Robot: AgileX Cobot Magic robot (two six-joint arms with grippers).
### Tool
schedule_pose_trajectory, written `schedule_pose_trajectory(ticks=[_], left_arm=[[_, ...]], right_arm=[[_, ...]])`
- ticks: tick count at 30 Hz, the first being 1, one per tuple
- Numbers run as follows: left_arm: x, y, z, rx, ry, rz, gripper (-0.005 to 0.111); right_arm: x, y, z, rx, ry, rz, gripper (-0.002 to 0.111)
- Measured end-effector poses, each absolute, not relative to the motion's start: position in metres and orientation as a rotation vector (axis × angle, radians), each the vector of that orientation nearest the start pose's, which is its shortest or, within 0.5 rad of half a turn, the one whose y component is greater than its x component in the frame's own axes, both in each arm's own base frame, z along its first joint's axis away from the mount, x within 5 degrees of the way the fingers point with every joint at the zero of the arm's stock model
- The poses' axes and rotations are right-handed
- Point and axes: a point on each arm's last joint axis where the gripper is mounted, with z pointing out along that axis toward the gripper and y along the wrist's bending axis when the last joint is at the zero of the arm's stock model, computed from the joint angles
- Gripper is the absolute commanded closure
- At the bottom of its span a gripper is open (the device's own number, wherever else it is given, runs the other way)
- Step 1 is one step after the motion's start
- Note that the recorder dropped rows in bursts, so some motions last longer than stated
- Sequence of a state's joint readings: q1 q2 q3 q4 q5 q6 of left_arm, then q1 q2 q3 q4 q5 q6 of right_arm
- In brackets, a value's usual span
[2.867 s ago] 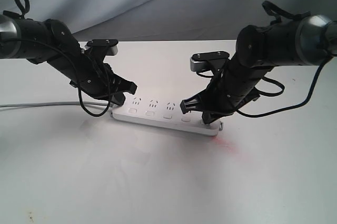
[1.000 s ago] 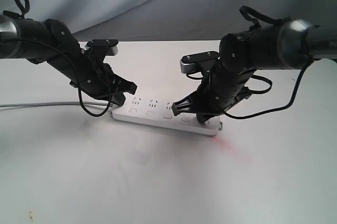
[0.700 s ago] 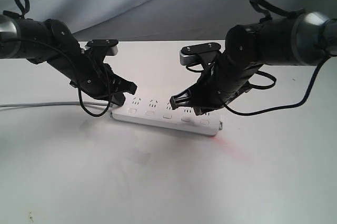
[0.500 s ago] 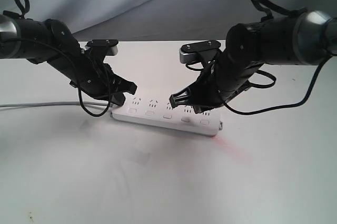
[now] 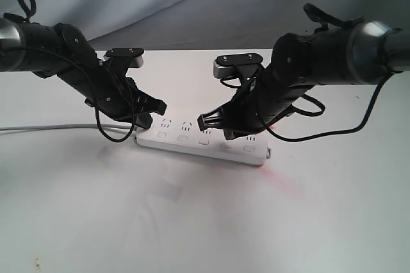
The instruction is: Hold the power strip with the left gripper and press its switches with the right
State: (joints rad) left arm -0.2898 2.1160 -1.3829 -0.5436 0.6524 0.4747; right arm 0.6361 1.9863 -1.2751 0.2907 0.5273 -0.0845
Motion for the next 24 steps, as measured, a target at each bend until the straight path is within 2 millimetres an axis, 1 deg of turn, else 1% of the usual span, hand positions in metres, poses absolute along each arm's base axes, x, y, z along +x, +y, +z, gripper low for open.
schedule_pose_trajectory(ticks=[6,13,24], left_arm=[[0.396,-0.148,0.13,0.519,2.75,-0.511,0.107],[0.396,-0.148,0.13,0.519,2.75,-0.511,0.107],[0.396,-0.148,0.13,0.519,2.75,-0.511,0.107]], right_arm=[[0.318,0.252,0.154,-0.695,2.664,0.436,0.108],[0.319,0.253,0.135,-0.699,2.703,0.421,0.108],[0.32,0.253,0.135,-0.692,2.7,0.424,0.108]])
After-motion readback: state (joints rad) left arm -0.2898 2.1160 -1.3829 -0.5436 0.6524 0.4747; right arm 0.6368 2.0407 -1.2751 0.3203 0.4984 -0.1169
